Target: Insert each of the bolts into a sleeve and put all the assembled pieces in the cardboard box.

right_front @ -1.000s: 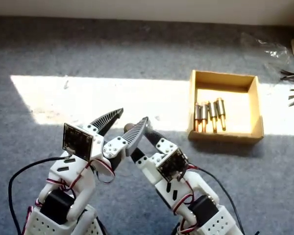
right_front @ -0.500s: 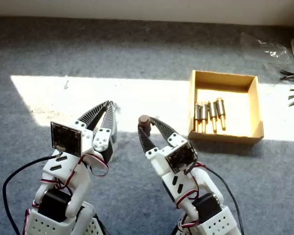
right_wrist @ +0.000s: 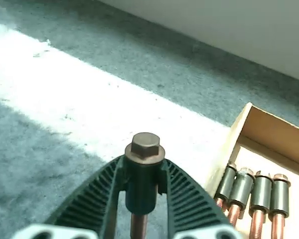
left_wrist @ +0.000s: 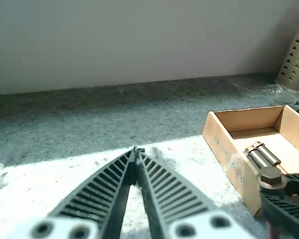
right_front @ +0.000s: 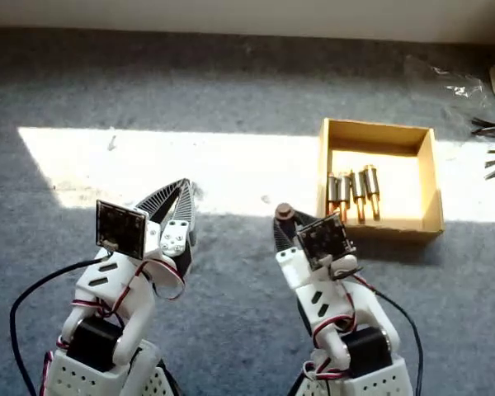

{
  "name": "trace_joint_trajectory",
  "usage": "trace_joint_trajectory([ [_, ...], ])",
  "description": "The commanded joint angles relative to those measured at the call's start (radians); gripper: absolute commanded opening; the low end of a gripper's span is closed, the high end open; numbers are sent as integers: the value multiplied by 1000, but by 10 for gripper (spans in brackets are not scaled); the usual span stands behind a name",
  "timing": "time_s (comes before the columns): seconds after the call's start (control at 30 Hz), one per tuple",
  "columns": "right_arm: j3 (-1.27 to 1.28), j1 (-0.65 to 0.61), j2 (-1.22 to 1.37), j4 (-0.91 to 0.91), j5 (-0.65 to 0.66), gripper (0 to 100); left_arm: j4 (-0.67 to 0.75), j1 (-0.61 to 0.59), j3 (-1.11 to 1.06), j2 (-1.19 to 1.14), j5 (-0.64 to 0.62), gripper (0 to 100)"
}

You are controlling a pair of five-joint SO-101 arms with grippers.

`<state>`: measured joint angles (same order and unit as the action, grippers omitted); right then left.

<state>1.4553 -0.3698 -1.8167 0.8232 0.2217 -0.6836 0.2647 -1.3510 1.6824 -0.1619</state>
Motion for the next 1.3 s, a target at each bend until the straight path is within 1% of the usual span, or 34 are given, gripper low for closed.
trace_joint_trajectory([
  [0.0,-142,77,-15,21,18,5,-6,-54,10,7,2,7],
  [0.1,-179,117,-10,22,75,5,-3,-91,-13,7,2,7],
  [0.2,-202,160,68,44,81,5,-3,-105,-47,7,2,7],
  [0.27,-260,179,165,50,81,5,-3,-111,-53,7,2,7],
  [0.5,-526,291,605,50,75,5,-3,-194,-56,7,2,7],
  [0.7,-742,366,886,51,75,5,-5,-196,-64,7,2,7],
  [0.87,-862,440,1063,51,38,5,-2,-194,-88,7,2,7],
  [1.1,-1000,501,1336,51,40,5,-2,-194,-90,7,2,7],
  [1.2,-1073,522,1455,59,95,5,-2,-194,-90,7,2,7],
  [1.27,-1133,536,1538,101,114,5,-2,-194,-91,7,2,7],
])
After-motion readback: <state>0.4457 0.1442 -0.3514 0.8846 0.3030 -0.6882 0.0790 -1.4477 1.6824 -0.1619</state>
